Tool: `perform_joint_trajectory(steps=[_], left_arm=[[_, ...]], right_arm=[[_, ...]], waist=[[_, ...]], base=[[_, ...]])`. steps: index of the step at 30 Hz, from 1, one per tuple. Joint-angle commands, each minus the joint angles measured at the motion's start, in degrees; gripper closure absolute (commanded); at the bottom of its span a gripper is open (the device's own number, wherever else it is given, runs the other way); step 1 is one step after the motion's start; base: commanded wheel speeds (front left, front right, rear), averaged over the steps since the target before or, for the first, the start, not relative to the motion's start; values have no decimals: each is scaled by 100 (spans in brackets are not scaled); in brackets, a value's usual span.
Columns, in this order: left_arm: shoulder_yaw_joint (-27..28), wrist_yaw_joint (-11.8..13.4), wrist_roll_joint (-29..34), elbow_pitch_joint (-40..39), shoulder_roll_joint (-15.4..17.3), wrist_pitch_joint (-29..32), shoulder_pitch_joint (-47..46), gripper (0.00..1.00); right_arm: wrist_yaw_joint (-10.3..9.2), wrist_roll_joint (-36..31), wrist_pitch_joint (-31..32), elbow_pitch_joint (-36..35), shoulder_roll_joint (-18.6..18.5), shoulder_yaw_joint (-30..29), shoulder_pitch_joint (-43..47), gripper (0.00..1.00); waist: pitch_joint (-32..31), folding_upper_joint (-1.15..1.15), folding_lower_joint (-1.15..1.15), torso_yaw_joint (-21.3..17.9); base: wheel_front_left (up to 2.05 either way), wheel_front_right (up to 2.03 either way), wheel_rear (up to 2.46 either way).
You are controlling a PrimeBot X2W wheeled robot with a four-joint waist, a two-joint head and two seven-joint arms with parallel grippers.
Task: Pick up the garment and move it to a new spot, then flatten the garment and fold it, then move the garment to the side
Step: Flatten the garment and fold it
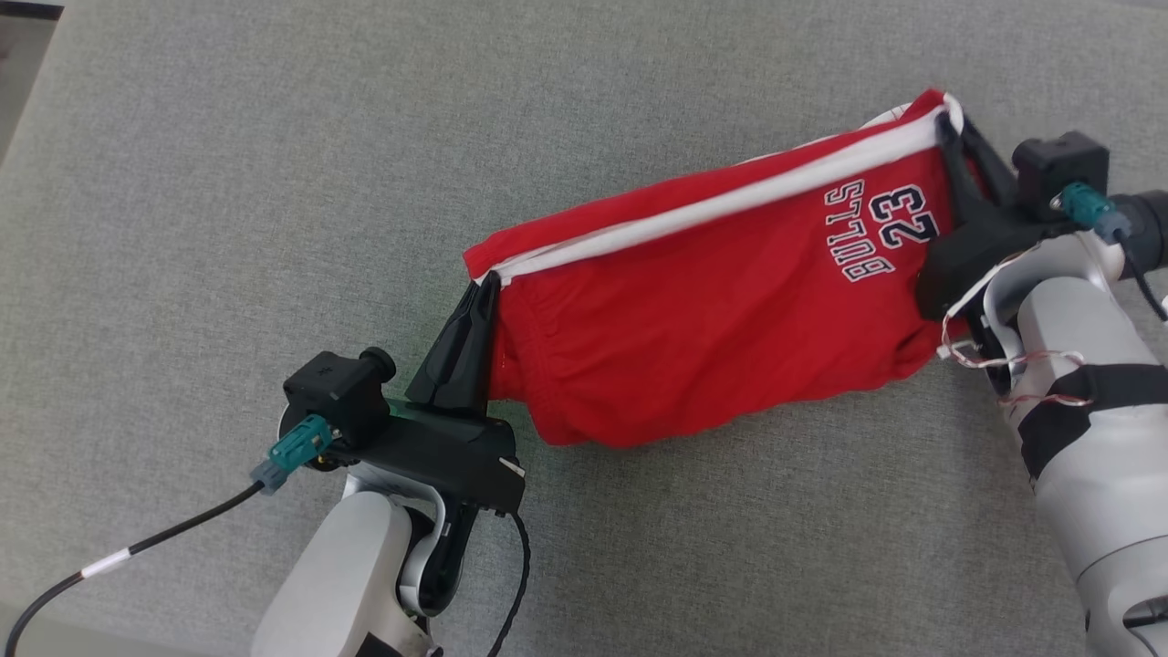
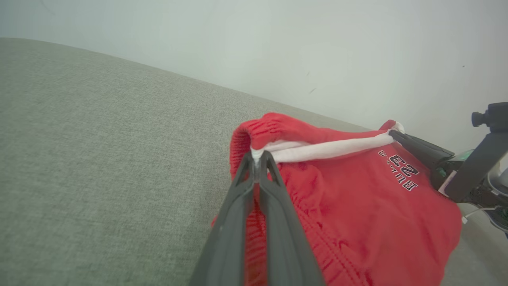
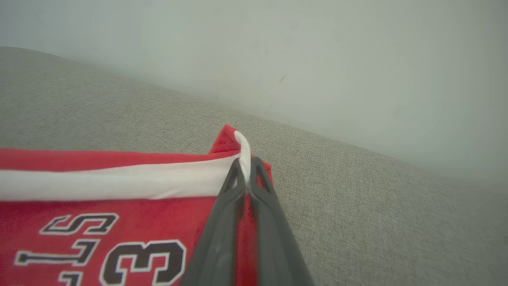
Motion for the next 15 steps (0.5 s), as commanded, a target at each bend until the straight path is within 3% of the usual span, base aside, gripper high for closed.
perform_joint_trajectory(steps=[1,2,3,4,15], left_arm=[[-8,12,-3,23,-14,-16,-34,100],[-3,12,-3,27,-14,-16,-36,76],[31,12,15,31,-11,-16,-39,29],[48,12,43,73,-13,-16,-34,0],[498,12,447,-1,-18,-16,374,0]], right_arm=[[-19,-2,1,-16,31,-53,-56,0],[-19,-31,1,-22,44,-77,-52,0],[-19,-52,1,-79,47,-130,-63,0],[-19,-79,1,-142,39,-196,-66,0],[-19,77,2,-631,180,-608,630,0]], waist=[[22,-1,-1,9],[29,-1,-1,3],[38,-1,-1,-3],[39,-1,-1,-11],[-265,-1,-1,-134]], base=[[0,0,0],[0,0,0],[0,0,0],[0,0,0],[0,0,0]])
